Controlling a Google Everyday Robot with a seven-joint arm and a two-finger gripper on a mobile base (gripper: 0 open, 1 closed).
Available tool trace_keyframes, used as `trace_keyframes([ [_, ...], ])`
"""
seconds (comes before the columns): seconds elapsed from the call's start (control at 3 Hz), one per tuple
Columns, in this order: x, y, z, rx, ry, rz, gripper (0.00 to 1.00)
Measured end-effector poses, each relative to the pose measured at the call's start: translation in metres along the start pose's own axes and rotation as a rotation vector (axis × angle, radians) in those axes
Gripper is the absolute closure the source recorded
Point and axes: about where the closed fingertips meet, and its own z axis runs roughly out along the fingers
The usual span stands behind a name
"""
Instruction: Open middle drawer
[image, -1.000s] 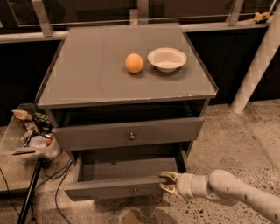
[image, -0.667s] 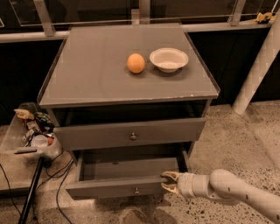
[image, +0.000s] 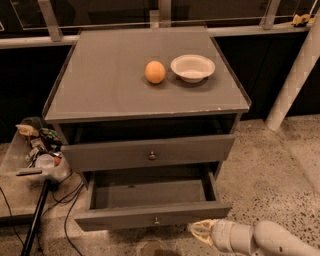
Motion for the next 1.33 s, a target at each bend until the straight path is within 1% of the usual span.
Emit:
trace_keyframes([
  [0.67, 0.0, 0.0, 0.0, -0.002, 0.0, -0.001, 0.35],
  [1.0, -0.007, -0.026, 0.001, 0.026, 0.021, -0.03, 0.11],
  [1.33, -0.007, -0.027, 0.002, 0.026, 0.021, -0.031, 0.0],
])
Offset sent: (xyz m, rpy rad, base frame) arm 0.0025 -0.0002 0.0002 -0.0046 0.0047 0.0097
